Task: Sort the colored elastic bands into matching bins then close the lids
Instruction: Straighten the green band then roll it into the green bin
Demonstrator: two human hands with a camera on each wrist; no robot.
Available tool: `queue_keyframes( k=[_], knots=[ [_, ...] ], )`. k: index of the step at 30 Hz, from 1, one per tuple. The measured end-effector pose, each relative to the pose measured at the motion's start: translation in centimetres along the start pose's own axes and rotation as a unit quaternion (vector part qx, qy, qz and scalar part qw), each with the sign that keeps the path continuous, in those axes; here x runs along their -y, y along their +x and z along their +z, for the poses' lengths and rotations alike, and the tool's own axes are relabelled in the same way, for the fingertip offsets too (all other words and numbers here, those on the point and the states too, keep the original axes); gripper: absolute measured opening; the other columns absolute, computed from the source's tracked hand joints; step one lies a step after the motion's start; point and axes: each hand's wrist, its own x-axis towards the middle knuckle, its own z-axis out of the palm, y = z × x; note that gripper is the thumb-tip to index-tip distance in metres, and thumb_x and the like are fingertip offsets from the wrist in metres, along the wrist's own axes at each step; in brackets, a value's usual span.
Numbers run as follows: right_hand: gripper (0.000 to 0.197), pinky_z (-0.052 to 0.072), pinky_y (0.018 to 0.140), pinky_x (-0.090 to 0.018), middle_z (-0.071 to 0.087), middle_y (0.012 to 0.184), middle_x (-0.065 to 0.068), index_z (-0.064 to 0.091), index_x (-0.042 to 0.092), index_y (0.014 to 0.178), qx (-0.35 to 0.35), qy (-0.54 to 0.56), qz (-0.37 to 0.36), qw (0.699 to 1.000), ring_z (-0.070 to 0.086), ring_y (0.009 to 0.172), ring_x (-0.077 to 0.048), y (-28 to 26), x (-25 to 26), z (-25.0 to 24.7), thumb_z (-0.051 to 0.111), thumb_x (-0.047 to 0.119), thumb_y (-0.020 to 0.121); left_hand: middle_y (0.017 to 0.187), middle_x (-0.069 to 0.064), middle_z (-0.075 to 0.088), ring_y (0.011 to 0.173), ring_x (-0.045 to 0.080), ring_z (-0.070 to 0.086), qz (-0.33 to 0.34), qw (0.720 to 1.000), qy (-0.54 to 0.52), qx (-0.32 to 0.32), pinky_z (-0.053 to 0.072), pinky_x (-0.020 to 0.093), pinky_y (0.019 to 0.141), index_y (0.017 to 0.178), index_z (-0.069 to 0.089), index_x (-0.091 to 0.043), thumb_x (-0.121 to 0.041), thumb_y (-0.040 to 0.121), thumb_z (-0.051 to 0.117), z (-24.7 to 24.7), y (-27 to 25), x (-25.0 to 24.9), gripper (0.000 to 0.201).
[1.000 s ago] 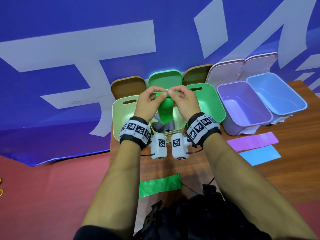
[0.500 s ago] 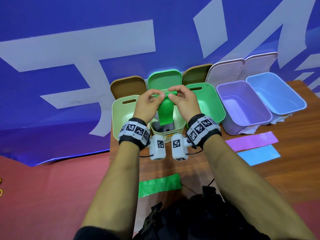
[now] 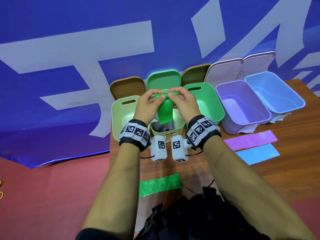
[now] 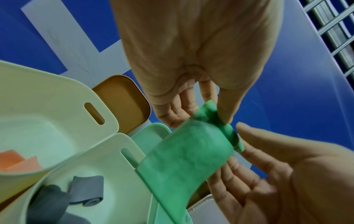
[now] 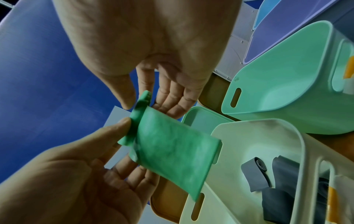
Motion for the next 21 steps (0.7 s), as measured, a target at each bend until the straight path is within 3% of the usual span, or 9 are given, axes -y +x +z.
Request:
queue_keyframes(
  k=[2,4,8,11,13,15,18,19,21],
  knots=[
    [0.006,0.055,0.073,-0.049,0.061,0.079,-0.027,0.068,0.031,0.09,-0.006,-0.017,-0.003,1.0,0.058,0.072,-0.032,-0.1,-0.1,-0.2,0.065,0.026,0.09,0.066,0.0,0.063,0.061,0.009,0.059,-0.002,1.0,0.01,-0.006,0.05,0.021,0.062,0.104,0.066,-0.006,-0.009,0.093,0.065,0.2,-0.2,-0.1,0.012],
    [0.011,0.048,0.067,-0.038,0.054,0.07,-0.016,0.066,0.027,0.092,-0.001,-0.022,-0.008,1.0,0.05,0.068,-0.024,-0.1,-0.1,-0.3,0.063,0.017,0.093,0.075,0.007,0.066,0.068,0.015,0.062,-0.016,1.0,0.003,-0.013,0.054,0.028,0.067,0.1,0.067,-0.011,-0.015,0.094,0.065,0.5,-0.3,0.0,0.008],
    [0.015,0.049,0.07,-0.038,0.056,0.075,-0.016,0.067,0.026,0.092,0.004,-0.008,-0.005,1.0,0.053,0.071,-0.025,0.0,-0.3,-0.6,0.062,0.012,0.091,0.087,0.017,0.071,0.078,0.023,0.067,-0.028,1.0,-0.002,-0.014,0.055,0.042,0.079,0.096,0.067,-0.014,-0.024,0.093,0.066,0.5,-0.6,0.3,0.01],
    [0.005,0.057,0.08,-0.047,0.067,0.083,-0.021,0.068,0.026,0.091,-0.002,0.006,0.008,1.0,0.064,0.078,-0.033,0.0,-0.6,-0.6,0.064,0.023,0.092,0.089,0.014,0.07,0.079,0.022,0.066,-0.028,0.999,-0.015,-0.015,0.055,0.033,0.076,0.103,0.066,-0.006,-0.013,0.093,0.065,0.6,-0.6,0.4,0.012],
    [0.007,0.057,0.083,-0.049,0.07,0.087,-0.013,0.068,0.026,0.088,-0.01,-0.013,0.011,1.0,0.067,0.083,-0.03,0.0,-0.9,-0.6,0.064,0.026,0.093,0.091,0.015,0.069,0.08,0.023,0.066,-0.025,1.0,-0.015,-0.011,0.055,0.034,0.078,0.103,0.065,-0.004,-0.008,0.093,0.064,0.7,-0.6,0.4,0.011],
    [0.008,0.057,0.085,-0.046,0.07,0.088,-0.004,0.069,0.025,0.088,-0.012,-0.028,0.004,1.0,0.065,0.085,-0.02,0.2,-1.1,-0.7,0.064,0.023,0.094,0.094,0.015,0.069,0.081,0.022,0.064,-0.025,1.0,-0.006,-0.011,0.054,0.037,0.079,0.099,0.066,-0.009,-0.011,0.092,0.065,0.8,-0.6,0.3,0.007],
    [0.008,0.055,0.089,-0.04,0.069,0.092,0.001,0.07,0.023,0.09,-0.008,-0.026,-0.007,1.0,0.063,0.091,-0.018,0.2,-1.0,-0.8,0.065,0.017,0.092,0.1,0.016,0.07,0.079,0.024,0.061,-0.019,1.0,0.001,-0.012,0.053,0.043,0.08,0.093,0.068,-0.016,-0.022,0.091,0.067,0.9,-0.7,0.5,0.006],
    [0.008,0.054,0.09,-0.038,0.069,0.092,0.002,0.07,0.022,0.092,-0.008,-0.023,-0.007,1.0,0.062,0.092,-0.017,0.2,-1.0,-0.9,0.066,0.015,0.092,0.094,0.014,0.07,0.076,0.023,0.059,-0.017,1.0,0.003,-0.013,0.052,0.041,0.077,0.092,0.069,-0.017,-0.022,0.09,0.067,0.8,-0.7,0.6,0.005],
    [0.008,0.054,0.09,-0.036,0.068,0.092,0.002,0.069,0.021,0.095,-0.007,-0.016,-0.003,1.0,0.062,0.093,-0.016,0.3,-1.1,-1.0,0.068,0.014,0.091,0.08,0.006,0.067,0.068,0.016,0.057,-0.016,1.0,0.003,-0.012,0.05,0.028,0.068,0.094,0.068,-0.016,-0.016,0.092,0.067,0.8,-0.6,0.5,0.002]
  ],
)
